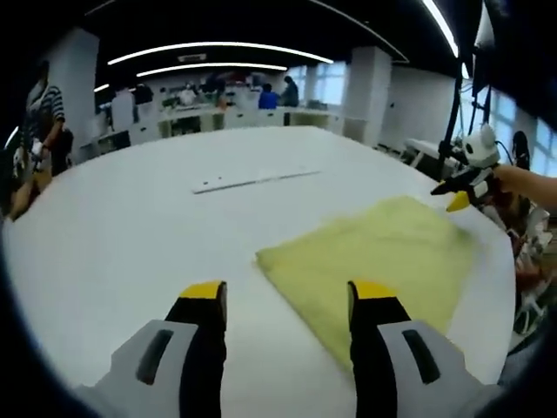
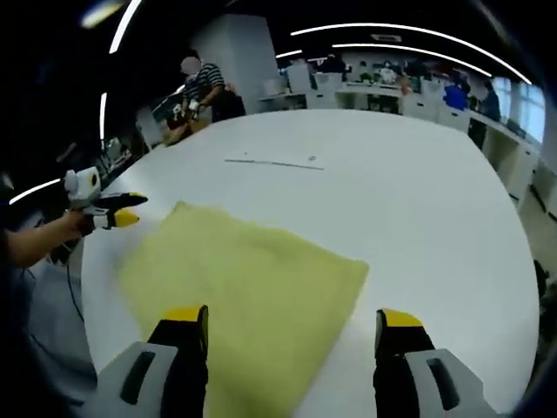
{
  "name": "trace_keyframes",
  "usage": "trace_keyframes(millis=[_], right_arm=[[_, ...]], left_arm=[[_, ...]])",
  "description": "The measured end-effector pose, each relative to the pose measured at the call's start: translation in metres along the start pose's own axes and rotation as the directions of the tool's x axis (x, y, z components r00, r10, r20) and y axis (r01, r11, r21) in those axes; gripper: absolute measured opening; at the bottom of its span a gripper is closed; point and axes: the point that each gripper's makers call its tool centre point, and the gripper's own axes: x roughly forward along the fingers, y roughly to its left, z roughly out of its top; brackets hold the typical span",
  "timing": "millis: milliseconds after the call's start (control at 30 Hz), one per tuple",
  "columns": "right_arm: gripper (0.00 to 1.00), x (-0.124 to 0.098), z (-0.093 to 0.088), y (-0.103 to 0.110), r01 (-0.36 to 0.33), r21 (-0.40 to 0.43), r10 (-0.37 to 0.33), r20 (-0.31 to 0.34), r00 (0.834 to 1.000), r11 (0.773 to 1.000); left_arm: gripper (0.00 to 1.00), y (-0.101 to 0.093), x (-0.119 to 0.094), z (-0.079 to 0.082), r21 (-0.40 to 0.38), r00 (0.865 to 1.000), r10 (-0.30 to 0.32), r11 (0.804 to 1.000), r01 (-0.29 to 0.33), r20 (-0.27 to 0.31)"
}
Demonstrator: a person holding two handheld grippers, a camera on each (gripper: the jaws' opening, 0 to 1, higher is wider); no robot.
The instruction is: Fold the garment on the visible template until the final outline fits inside the template.
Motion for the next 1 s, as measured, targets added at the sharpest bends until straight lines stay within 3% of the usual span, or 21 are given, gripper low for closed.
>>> trace_keyframes(millis=[567, 1000], right_arm=[[0.74, -0.032, -0.043, 0.026, -0.043, -0.012, 0.042, -0.05, 0.998, 0.999], [0.55, -0.04, -0.076, 0.035, -0.047, -0.003, 0.046, -0.107, 0.993, 0.999]], left_arm=[[0.51, -0.032, -0.036, -0.033, -0.036, 0.996, -0.082, 0.996, 0.081, -0.02], [0.46, -0.049, -0.048, -0.069, -0.109, 0.991, -0.112, 0.989, 0.103, -0.075]])
